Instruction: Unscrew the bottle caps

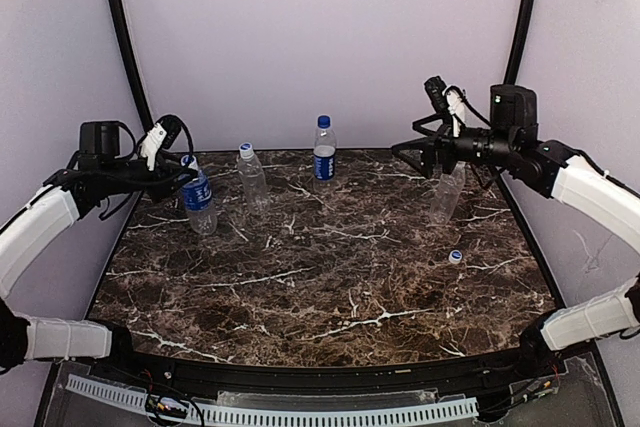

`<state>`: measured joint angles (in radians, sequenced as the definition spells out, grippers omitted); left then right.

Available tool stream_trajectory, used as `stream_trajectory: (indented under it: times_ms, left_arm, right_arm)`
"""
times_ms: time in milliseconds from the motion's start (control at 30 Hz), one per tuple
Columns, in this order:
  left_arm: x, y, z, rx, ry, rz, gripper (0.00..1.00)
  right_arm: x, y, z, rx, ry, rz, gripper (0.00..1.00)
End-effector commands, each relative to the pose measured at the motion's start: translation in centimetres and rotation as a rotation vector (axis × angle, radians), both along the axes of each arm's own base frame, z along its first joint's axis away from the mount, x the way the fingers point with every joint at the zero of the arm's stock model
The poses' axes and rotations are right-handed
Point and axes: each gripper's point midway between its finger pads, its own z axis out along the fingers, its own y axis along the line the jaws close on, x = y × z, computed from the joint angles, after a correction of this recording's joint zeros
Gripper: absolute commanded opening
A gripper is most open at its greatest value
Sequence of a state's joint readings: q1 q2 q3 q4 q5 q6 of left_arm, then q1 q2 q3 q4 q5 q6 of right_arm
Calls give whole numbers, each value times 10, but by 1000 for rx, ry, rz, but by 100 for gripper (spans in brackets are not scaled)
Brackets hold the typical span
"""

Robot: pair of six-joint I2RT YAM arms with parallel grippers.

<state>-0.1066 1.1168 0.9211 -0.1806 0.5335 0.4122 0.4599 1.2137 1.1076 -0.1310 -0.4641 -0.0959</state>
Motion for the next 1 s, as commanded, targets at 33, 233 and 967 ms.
stream_trajectory:
  times_ms: [33,233,967]
  left_arm:
    - [-127,-59,7,57,108,-483,1]
    - [-166,-96,26,-49,162,-616,1]
    - [-171,-132,66,-180,96,-688,1]
  right_arm:
    - [-61,79,28,5,-120,332,99]
    - [-105,175,10,5,-116,560,99]
    - [-154,290,-56,-51,5,757,55]
